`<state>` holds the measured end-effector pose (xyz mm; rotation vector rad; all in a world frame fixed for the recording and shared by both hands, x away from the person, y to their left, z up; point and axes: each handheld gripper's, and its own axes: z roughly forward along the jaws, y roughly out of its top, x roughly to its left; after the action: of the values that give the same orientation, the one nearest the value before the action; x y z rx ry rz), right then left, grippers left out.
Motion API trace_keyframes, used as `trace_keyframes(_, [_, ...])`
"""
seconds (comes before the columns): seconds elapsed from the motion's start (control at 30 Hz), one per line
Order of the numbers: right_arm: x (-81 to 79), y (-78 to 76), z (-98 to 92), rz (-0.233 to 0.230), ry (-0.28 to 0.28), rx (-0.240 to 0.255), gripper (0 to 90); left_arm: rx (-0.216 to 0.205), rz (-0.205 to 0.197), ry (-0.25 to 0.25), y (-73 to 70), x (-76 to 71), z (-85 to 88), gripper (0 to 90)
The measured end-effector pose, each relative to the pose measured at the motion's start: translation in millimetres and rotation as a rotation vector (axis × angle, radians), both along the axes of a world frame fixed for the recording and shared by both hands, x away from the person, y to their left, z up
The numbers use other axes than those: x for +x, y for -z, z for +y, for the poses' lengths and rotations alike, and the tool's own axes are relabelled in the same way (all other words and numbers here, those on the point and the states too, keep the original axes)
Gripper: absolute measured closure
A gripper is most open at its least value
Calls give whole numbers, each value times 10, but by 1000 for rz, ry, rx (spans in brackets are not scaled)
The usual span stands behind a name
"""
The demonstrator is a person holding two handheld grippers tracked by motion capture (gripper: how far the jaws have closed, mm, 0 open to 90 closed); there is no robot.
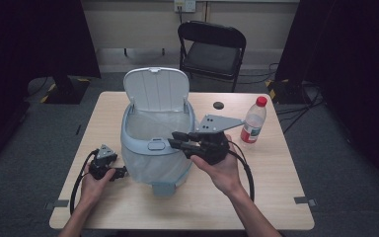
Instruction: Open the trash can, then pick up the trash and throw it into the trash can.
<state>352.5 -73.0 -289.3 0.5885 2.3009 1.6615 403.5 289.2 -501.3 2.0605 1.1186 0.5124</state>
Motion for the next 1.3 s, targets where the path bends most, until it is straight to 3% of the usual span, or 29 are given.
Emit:
trace_keyframes(0.17, [24, 18, -231, 2, 75, 11, 677, 0, 0, 0, 0, 0, 0, 266])
trace_keyframes(0.4, [57, 179, -516, 52, 167, 25, 598, 0, 0, 1, 0, 0, 0, 266])
trace_keyframes(0.47, [89, 264, -601, 69, 201, 15, 565, 0, 1, 0, 0, 0, 0, 266])
trace_keyframes(0.5, [134, 372, -675, 89, 251, -13, 502, 0, 0, 0, -1, 0, 0, 266])
trace_keyframes(0.53, [134, 372, -675, 89, 251, -13, 502, 0, 0, 0, -1, 0, 0, 266])
trace_keyframes(0.57, [195, 501, -748, 114, 304, -38, 445, 0, 1, 0, -1, 0, 0, 266])
trace_keyframes(0.63, [220, 552, -776, 125, 324, -50, 418, 0, 0, 0, 0, 0, 0, 266])
trace_keyframes(0.7, [354, 793, -910, 190, 393, -83, 350, 0, 0, 1, 0, 0, 0, 266])
trace_keyframes(0.73, [354, 793, -910, 190, 393, -83, 350, 0, 0, 1, 0, 0, 0, 266])
trace_keyframes(0.77, [437, 932, -990, 216, 447, -110, 299, 0, 1, 0, -1, 0, 0, 266])
trace_keyframes(0.8, [437, 932, -990, 216, 447, -110, 299, 0, 1, 0, -1, 0, 0, 266])
trace_keyframes(0.83, [524, 1055, -1080, 232, 499, -145, 266, 0, 1, 0, 0, 0, 0, 265])
trace_keyframes(0.9, [557, 1098, -1116, 236, 516, -152, 251, 0, 1, 0, -1, 0, 0, 265])
trace_keyframes(0.97, [677, 1264, -1276, 271, 581, -163, 225, -1, 1, 0, 0, 0, 0, 265])
trace_keyframes(1.3, [835, 1541, -1573, 316, 700, -214, 204, 0, 1, 0, 0, 0, 0, 265])
